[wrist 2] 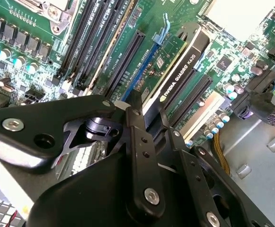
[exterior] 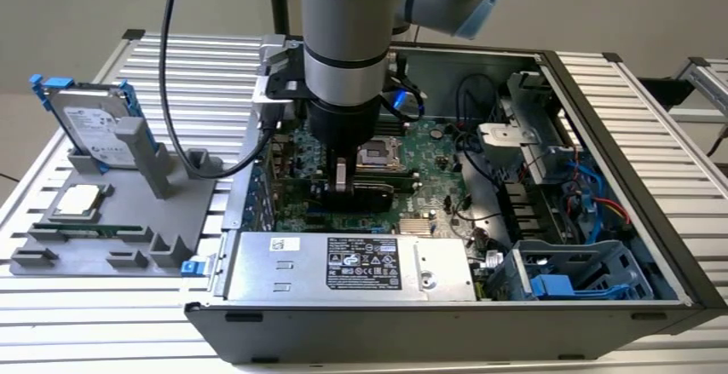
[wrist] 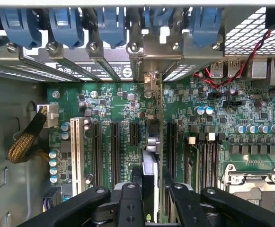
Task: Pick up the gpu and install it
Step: 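Press down on the gpu until it lock into place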
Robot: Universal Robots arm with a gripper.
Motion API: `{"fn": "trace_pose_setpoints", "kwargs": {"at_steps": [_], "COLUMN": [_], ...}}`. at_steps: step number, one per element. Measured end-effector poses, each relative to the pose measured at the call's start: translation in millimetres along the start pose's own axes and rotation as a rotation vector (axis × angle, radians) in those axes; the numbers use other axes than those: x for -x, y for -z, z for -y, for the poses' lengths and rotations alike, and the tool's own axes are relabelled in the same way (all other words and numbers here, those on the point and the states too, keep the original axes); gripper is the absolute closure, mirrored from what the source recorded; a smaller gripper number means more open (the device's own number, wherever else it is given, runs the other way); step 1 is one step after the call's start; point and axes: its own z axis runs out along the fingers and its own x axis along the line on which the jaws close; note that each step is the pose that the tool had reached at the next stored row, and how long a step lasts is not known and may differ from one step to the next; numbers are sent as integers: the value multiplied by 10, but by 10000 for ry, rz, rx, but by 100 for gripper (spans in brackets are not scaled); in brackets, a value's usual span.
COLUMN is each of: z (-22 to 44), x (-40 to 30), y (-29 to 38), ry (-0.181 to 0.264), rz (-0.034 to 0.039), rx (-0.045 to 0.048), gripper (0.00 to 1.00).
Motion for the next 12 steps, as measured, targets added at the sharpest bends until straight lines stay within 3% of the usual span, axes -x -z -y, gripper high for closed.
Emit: {"fn": "trace_pose_setpoints", "kwargs": {"at_steps": [1,2,6,12], "z": [0,2,2,5], "x": [0,4,0,3], "y": [0,-9,-3,254], "ry": [0,0,0,-1], "rz": [0,27,2,-2], "rx": [0,-13,2,15], "gripper": [100,0,0,0]}}
